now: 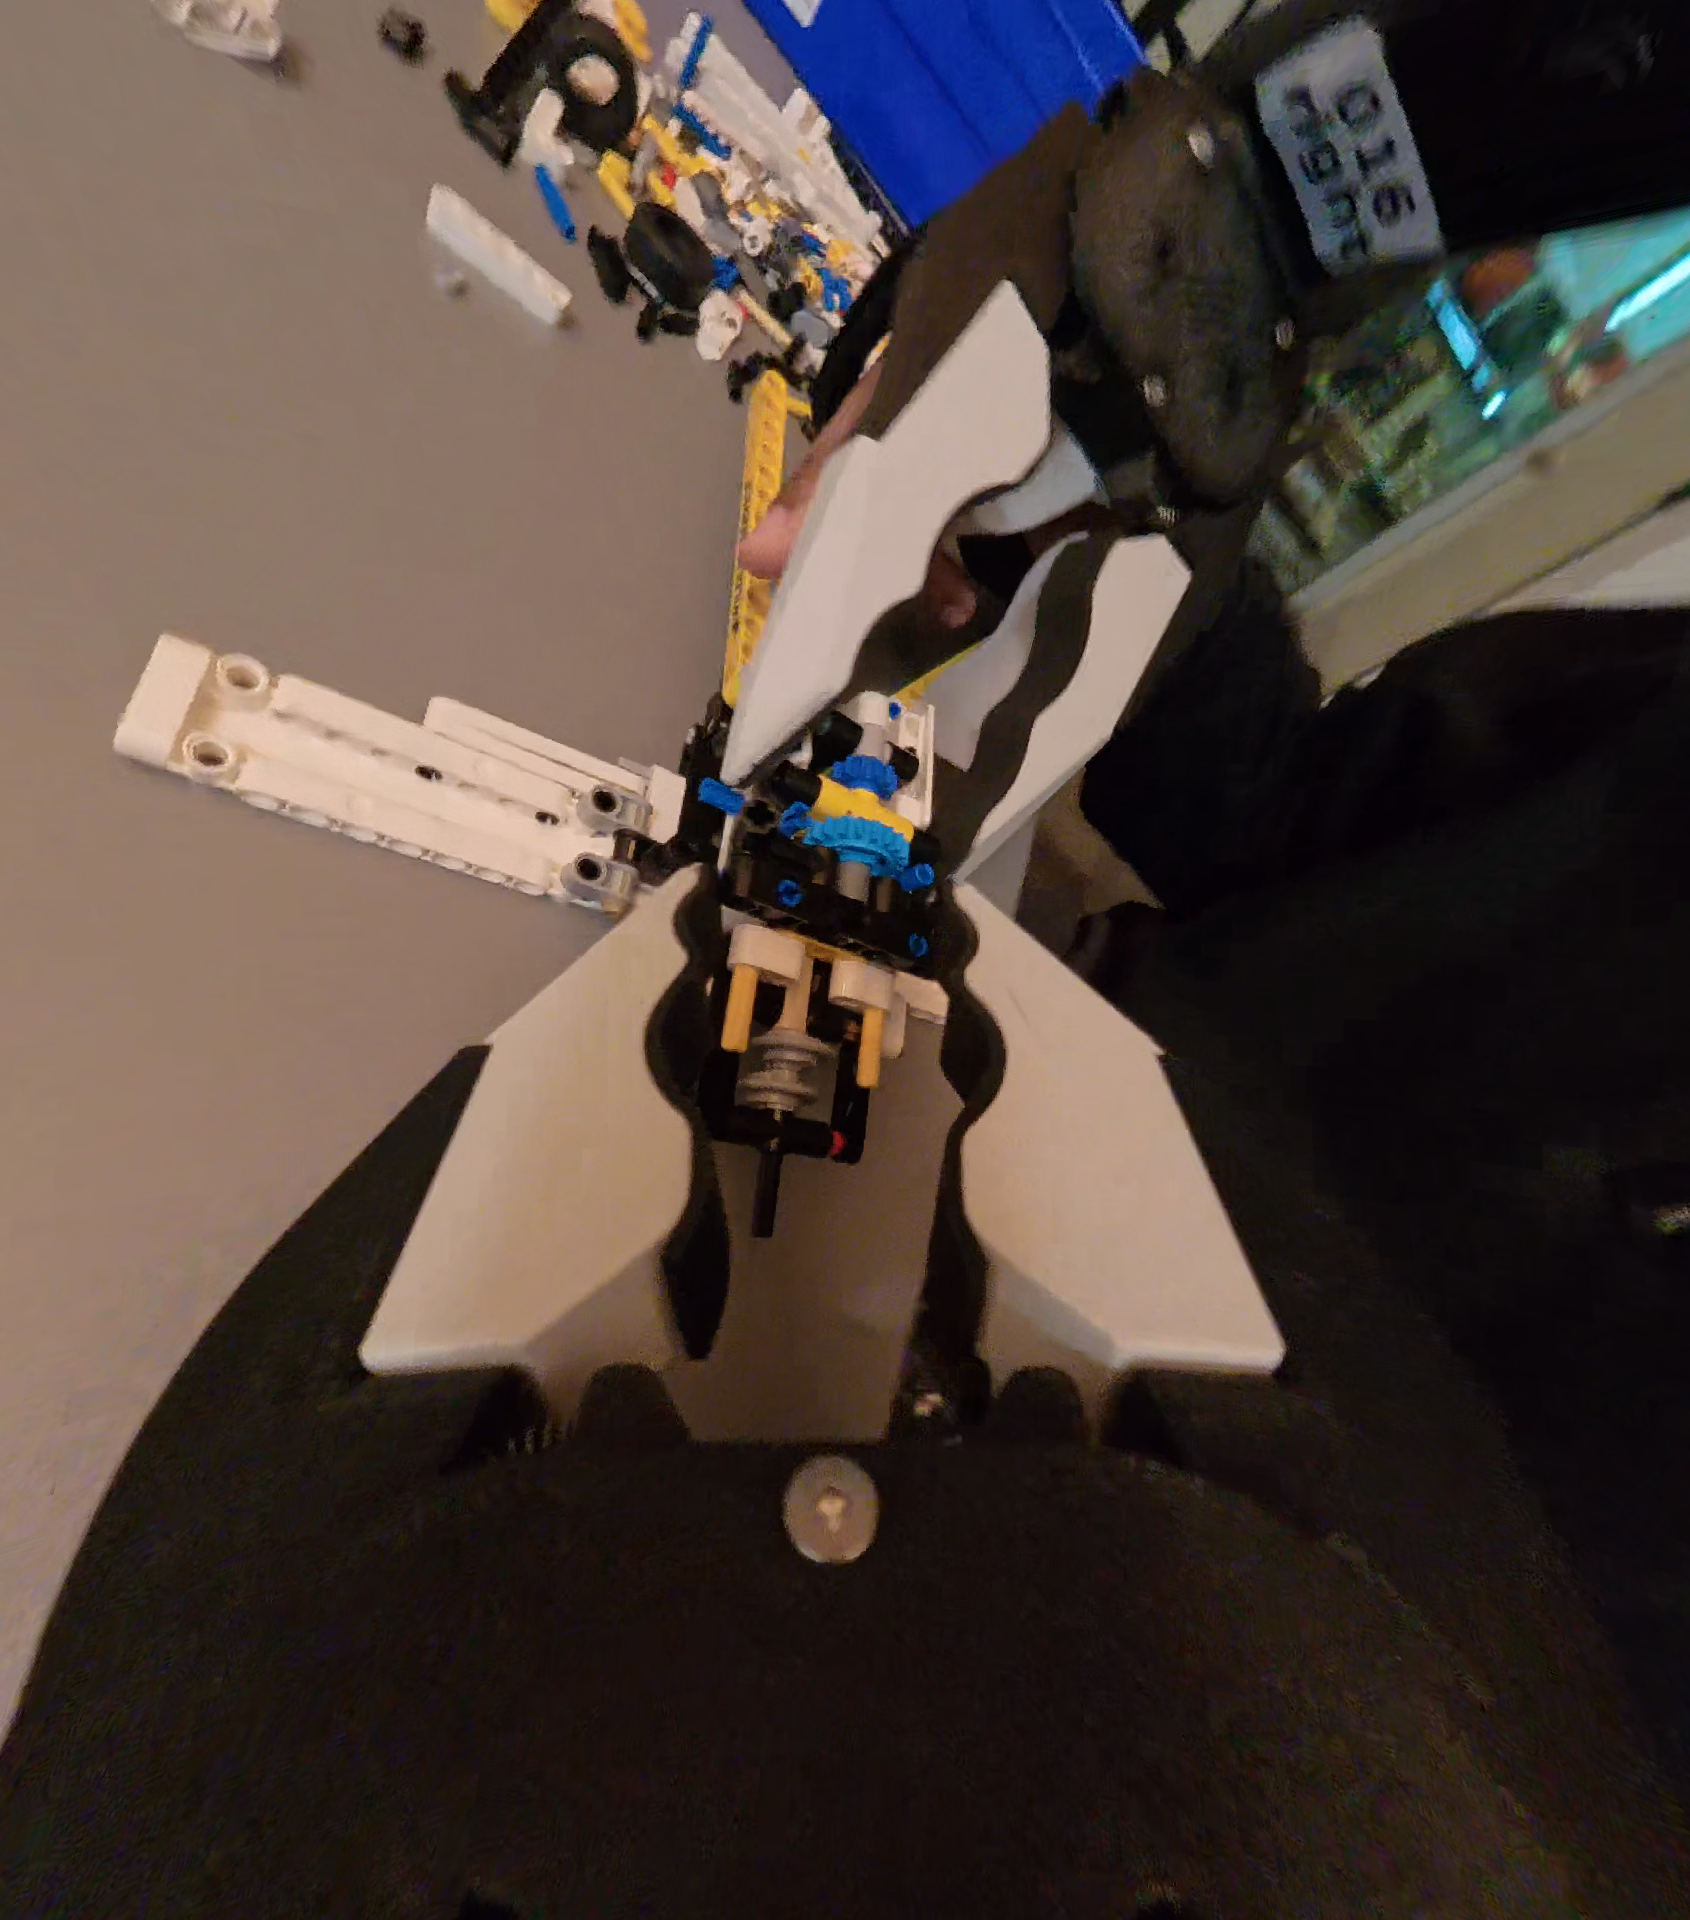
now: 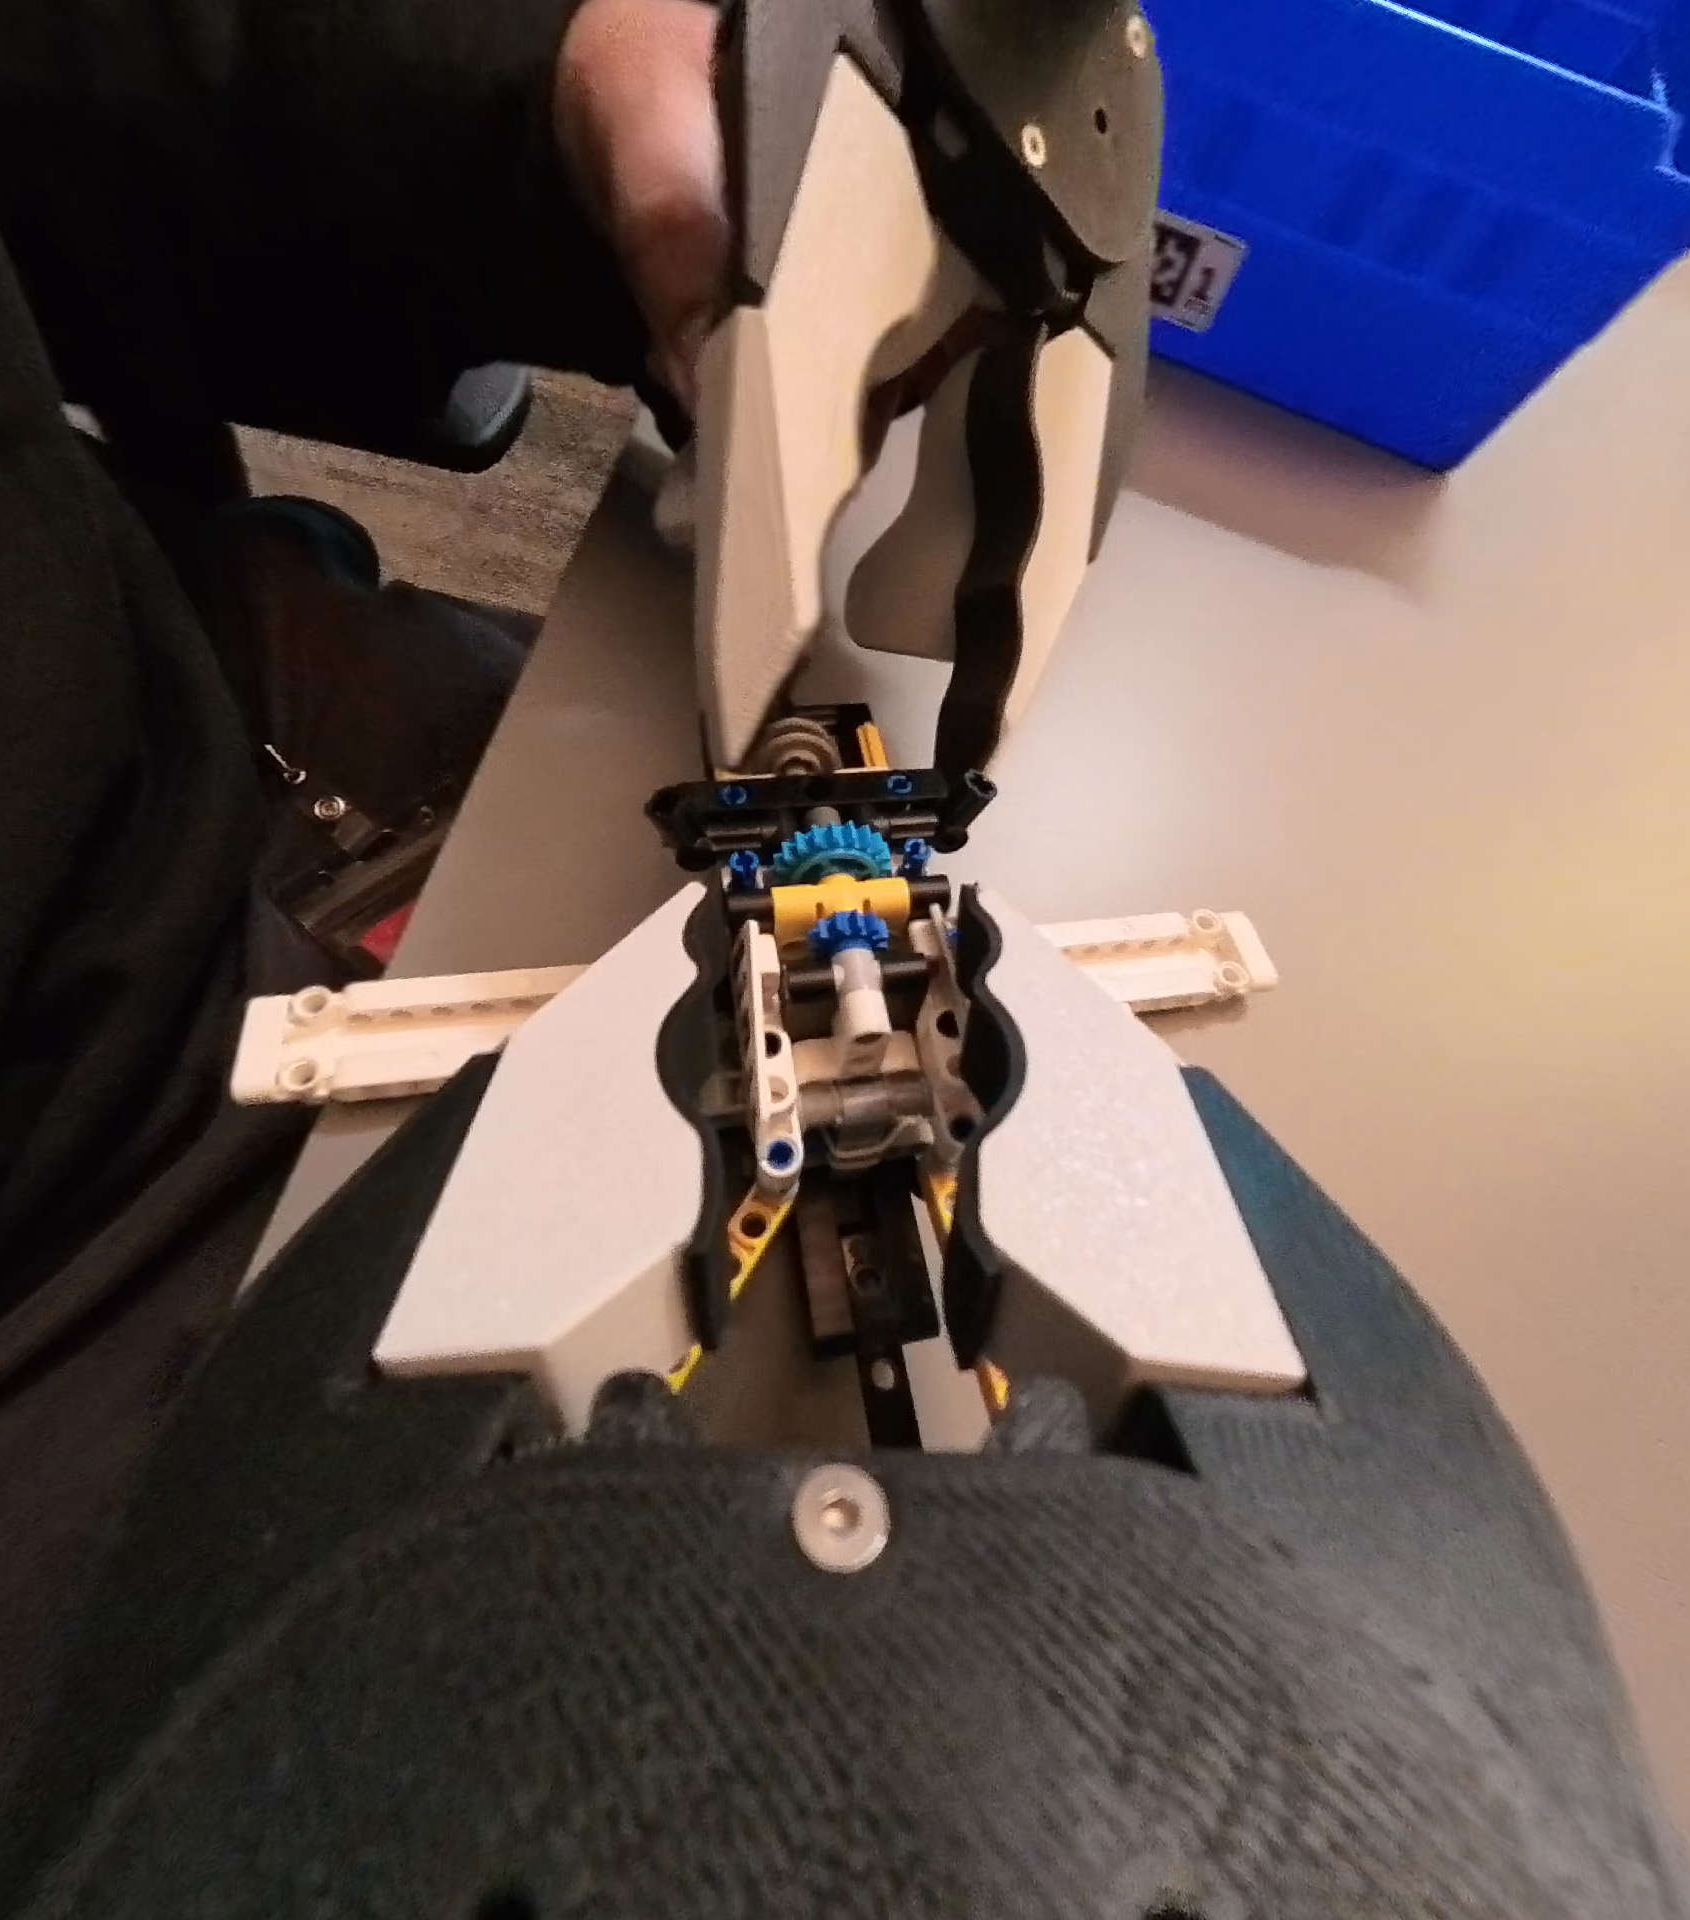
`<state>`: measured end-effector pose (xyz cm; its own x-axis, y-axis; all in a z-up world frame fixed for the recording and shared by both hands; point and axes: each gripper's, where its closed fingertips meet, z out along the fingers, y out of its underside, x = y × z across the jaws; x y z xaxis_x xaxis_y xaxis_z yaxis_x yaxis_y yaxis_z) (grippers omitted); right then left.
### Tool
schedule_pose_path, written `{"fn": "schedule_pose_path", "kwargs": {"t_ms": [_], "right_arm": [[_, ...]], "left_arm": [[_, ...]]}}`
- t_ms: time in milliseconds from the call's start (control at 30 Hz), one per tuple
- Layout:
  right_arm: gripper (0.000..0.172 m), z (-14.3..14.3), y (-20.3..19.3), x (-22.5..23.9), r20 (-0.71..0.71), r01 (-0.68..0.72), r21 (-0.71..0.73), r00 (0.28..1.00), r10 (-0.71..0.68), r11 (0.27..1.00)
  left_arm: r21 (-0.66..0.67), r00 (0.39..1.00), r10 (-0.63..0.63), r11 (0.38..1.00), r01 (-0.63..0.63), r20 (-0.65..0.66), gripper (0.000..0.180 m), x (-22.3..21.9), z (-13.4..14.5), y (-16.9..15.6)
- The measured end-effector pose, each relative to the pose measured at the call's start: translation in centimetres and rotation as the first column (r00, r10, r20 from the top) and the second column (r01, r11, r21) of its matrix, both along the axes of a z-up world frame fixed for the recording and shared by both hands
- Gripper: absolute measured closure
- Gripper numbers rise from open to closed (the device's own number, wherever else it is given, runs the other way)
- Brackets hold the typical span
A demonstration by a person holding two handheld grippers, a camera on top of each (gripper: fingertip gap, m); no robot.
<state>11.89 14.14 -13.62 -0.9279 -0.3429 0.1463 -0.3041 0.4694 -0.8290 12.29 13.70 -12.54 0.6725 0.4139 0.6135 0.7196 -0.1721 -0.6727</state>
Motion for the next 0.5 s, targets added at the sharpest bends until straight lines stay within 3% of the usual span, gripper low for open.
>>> {"fn": "schedule_pose_path", "kwargs": {"t_ms": [200,267,500], "right_arm": [[0.128,0.0,-0.9,1.7,-0.033,-0.069,0.001,0.997,0.069,0.998],[0.128,0.0,-0.9,1.7,-0.031,-0.069,0.007,0.997,0.069,0.998],[0.128,0.0,-0.7,1.4,-0.01,-0.049,0.02,0.999,0.049,0.999]], "left_arm": [[0.175,0.951,-0.025,0.984,-0.031,0.308,0.16,0.9,0.2,-1.2],[0.17,0.947,-0.014,0.985,-0.043,0.322,0.169,0.7,-0.2,-1.3],[0.148,0.968,0.073,0.983,-0.111,0.239,0.169,0.2,0.0,-1.1]]}}
